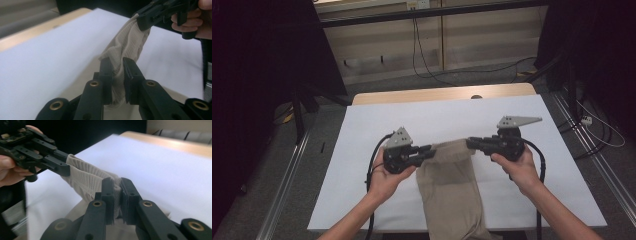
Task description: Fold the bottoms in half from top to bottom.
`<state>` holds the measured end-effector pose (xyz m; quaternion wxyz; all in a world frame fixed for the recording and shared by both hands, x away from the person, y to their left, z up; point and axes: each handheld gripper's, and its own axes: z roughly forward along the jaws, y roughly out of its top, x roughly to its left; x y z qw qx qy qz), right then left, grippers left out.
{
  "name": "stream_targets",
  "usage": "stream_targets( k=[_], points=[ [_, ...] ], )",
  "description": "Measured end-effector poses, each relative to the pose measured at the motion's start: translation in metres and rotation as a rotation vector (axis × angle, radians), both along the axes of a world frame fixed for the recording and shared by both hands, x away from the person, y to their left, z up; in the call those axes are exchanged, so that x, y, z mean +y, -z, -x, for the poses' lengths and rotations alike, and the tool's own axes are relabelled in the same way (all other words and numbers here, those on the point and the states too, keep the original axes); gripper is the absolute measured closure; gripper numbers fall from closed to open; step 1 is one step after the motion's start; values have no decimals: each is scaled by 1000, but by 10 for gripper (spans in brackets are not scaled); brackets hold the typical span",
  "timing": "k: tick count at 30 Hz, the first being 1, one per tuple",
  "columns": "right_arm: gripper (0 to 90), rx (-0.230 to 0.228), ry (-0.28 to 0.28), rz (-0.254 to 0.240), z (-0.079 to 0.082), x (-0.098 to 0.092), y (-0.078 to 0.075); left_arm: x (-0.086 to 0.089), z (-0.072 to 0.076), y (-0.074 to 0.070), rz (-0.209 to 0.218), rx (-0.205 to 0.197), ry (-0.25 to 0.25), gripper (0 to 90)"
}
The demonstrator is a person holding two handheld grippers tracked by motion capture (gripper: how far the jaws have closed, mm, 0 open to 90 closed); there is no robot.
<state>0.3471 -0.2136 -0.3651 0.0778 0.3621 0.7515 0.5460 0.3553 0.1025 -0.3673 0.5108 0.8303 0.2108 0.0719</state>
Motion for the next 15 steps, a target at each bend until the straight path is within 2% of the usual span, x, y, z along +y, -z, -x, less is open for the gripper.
stream_targets(
  k=[3,5,7,12,13,15],
  points=[
    [821,41,-39,29,17,-1,20,-3,16,16,-39,36,29,785],
    [821,63,-46,40,27,-1,30,-3,27,23,-53,40,58,785],
    [819,84,-62,62,38,1,39,-2,34,30,-75,60,75,784],
    [814,96,-110,119,63,6,48,-1,57,43,-116,87,124,781],
    [812,92,-120,138,69,7,49,-1,61,47,-131,105,132,781],
    [809,100,-142,168,78,9,52,-2,71,55,-162,110,146,778]
  ],
)
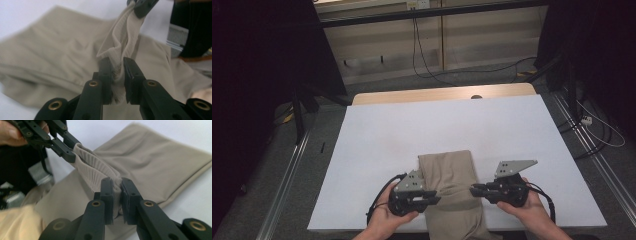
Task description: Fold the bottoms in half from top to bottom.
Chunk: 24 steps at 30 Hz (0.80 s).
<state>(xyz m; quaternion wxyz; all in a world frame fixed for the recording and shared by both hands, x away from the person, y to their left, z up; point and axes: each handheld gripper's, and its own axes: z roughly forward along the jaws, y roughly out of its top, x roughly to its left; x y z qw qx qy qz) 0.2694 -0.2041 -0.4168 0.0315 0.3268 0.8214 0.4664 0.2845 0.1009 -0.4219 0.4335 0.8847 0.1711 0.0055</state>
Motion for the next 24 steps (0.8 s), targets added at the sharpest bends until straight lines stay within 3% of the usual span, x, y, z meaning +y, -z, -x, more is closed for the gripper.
stream_targets(
  k=[4,8,13,18,22,24],
  points=[
    [768,-6,-37,71,16,7,7,3,11,6,-38,0,26,734],
    [681,-4,-52,116,27,10,17,3,18,11,-42,2,40,631],
    [573,3,-55,107,36,10,18,-1,26,12,-70,-18,96,537],
    [513,9,-59,88,43,11,16,0,31,8,-71,16,135,497],
    [519,6,-64,47,38,14,12,0,31,6,-39,55,164,535],
    [528,6,-48,33,33,17,12,0,31,7,-47,70,176,533]
  ],
)
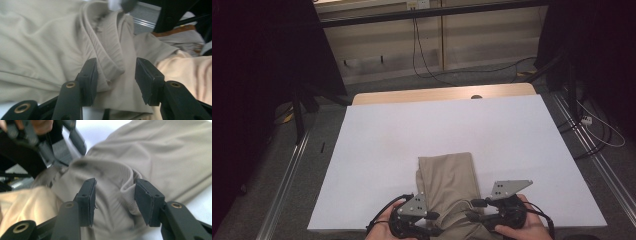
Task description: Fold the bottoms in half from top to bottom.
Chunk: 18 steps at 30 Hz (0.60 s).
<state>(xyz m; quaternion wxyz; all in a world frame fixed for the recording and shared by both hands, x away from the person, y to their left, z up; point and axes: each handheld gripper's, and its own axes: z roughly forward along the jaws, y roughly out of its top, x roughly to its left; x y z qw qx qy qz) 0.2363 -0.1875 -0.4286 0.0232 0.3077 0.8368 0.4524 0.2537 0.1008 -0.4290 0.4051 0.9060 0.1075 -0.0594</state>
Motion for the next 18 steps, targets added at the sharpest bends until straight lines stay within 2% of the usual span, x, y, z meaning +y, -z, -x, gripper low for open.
stream_targets(
  k=[1,4,5,7,8,10,11,12,13,15,16,18],
  points=[
    [543,-5,8,4,-2,2,0,0,0,0,-10,-1,8,540],
    [527,-31,66,29,-7,4,1,1,-1,1,4,12,11,578],
    [534,-35,60,17,-9,3,-1,2,-2,1,-4,21,15,590],
    [531,-35,58,12,-10,2,-2,3,-3,1,10,25,15,608],
    [535,-20,54,-4,-11,1,-1,3,-4,0,-2,19,20,608],
    [568,-6,33,7,-10,2,0,3,-5,-3,23,-39,-50,603],
    [607,5,28,24,-10,3,1,4,-7,-5,27,-43,-75,579],
    [743,37,-5,41,-10,4,4,4,-11,-7,45,-39,-88,552],
    [805,50,-39,54,-8,5,5,6,-15,-9,55,-41,-112,529],
    [840,67,-82,90,-2,9,8,8,-22,-9,58,-67,-159,442],
    [842,76,-102,103,0,11,10,9,-27,-9,53,-79,-174,441],
    [865,86,-105,102,2,11,10,12,-39,-9,37,-100,-226,402]
  ],
)
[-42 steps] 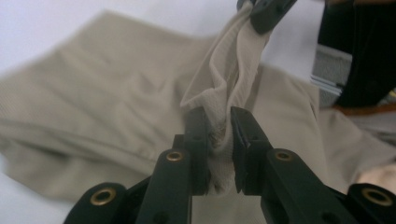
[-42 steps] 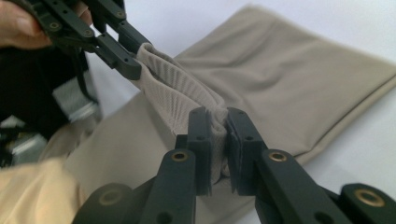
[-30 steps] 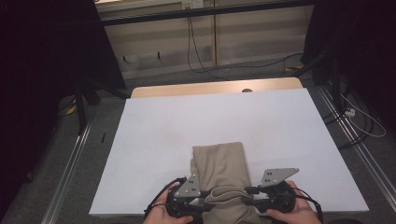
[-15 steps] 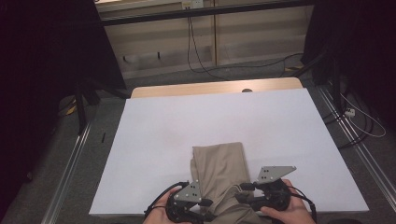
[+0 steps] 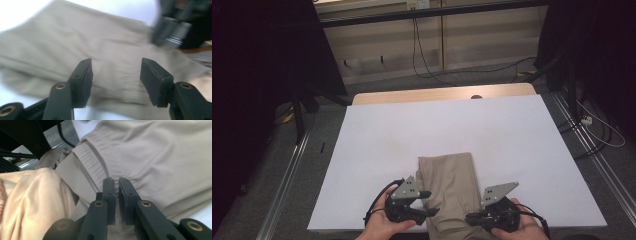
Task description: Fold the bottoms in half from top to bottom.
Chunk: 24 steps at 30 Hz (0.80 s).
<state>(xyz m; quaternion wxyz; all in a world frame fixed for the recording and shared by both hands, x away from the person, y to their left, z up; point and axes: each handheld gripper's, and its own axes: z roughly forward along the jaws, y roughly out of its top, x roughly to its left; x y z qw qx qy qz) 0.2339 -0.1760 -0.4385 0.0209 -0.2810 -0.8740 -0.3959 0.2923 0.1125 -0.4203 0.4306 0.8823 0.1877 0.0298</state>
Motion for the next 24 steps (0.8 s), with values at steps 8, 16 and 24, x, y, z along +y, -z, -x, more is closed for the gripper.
stream_targets(
  k=[8,16,24],
  points=[
    [599,-64,107,-9,-32,-7,-15,2,-73,-2,-24,-37,-206,435],
    [543,-119,300,0,-116,-17,-27,-7,-132,6,8,-14,-308,425],
    [583,-100,373,42,-168,-14,3,1,-128,7,31,20,-272,441]
  ],
)
